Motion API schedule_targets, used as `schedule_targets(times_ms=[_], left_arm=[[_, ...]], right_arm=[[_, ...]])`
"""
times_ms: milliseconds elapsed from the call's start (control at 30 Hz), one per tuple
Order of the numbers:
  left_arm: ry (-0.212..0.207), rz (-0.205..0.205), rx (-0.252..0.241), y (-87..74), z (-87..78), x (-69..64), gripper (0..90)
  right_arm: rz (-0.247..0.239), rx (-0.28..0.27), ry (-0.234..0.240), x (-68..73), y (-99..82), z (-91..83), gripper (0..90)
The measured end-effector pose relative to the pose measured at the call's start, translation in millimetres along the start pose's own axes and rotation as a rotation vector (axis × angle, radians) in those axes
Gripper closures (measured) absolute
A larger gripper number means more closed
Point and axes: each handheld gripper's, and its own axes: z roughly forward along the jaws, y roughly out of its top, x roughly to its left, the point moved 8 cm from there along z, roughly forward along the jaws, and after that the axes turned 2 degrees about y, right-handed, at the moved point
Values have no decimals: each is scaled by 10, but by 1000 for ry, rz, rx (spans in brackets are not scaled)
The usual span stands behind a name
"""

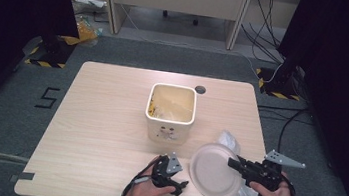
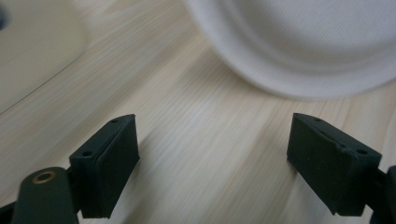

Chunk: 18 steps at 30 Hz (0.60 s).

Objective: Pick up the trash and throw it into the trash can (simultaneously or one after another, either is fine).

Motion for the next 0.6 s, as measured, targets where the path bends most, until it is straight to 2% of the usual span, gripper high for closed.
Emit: schedule_targets(times_ms=[133, 233, 333, 400, 467, 600], left_arm=[[37, -19, -5, -184, -229, 227, 165], [53, -71, -47, -288, -420, 417, 166], [91, -96, -39, -415, -583, 627, 166], [120, -114, -51, -491, -682, 762, 167], [145, -148, -56, -578, -770, 894, 169], [195, -189, -45, -725, -909, 1128, 170]], right_arm=[[-12, -5, 24, 62, 49, 31, 715], [-16, -9, 47, 103, 79, 59, 730], [-4, -23, 85, 150, 115, 84, 756], [-7, -32, 95, 178, 142, 104, 769], [0, -43, 138, 243, 170, 121, 800], [-25, -48, 163, 326, 238, 140, 846]])
